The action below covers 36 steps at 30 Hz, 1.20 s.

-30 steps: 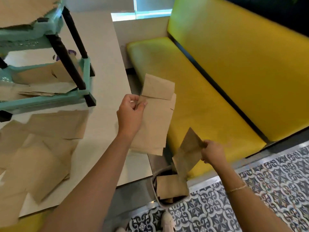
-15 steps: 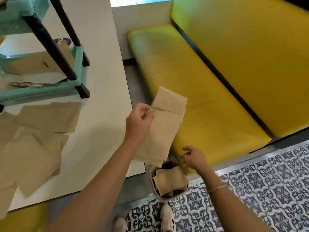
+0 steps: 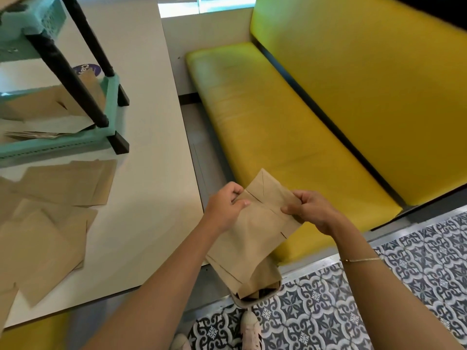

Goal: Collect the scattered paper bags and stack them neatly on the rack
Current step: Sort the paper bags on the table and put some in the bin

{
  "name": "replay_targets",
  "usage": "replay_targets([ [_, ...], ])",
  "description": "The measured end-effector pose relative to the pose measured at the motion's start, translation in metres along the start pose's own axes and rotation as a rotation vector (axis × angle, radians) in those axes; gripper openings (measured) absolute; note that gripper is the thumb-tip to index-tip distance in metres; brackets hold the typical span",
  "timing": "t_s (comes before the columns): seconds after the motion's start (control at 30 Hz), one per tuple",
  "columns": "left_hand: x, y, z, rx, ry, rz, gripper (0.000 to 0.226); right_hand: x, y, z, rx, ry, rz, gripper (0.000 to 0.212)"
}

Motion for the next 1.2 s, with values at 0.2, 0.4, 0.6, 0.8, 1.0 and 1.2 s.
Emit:
replay_targets([
  [0.2, -0.009, -0.003, 0.002, 0.000, 0.086, 0.015, 0.028, 0.028, 0.024, -0.005, 0.263, 0.034, 0.435, 0.015],
  [0.4, -0.007, 0.006, 0.001, 0.021, 0.052, -0.037, 0.021, 0.087, 0.004, -0.014, 0.335, -0.039, 0.709, 0.031],
  [0.6, -0.009, 0.010, 0.005, 0.054, 0.038, -0.071, 0.021, 0.153, -0.038, -0.025, 0.195, -0.171, 0.705, 0.037],
  [0.8, -0.010, 0.022, 0.007, 0.087, 0.042, -0.052, 0.024, 0.164, -0.058, -0.030, -0.026, -0.286, 0.853, 0.059],
  [1.0, -0.005, 0.032, 0.009, 0.099, 0.013, -0.029, 0.021, 0.107, -0.052, -0.039, 0.063, -0.163, 0.800, 0.040],
  [1.2, -0.005, 0.058, 0.013, 0.124, 0.001, -0.037, 0.022, 0.029, -0.076, -0.046, 0.151, 0.004, 0.737, 0.030],
])
Point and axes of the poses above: each hand's wrist, its own z-axis away from the middle knuckle, its own y-axis out of the back of the hand, x = y × z, the point moved 4 cm from there along -z, towards the middle knuckle, and after that the axes turned 13 degrees about -z, right-handed, at the moved point
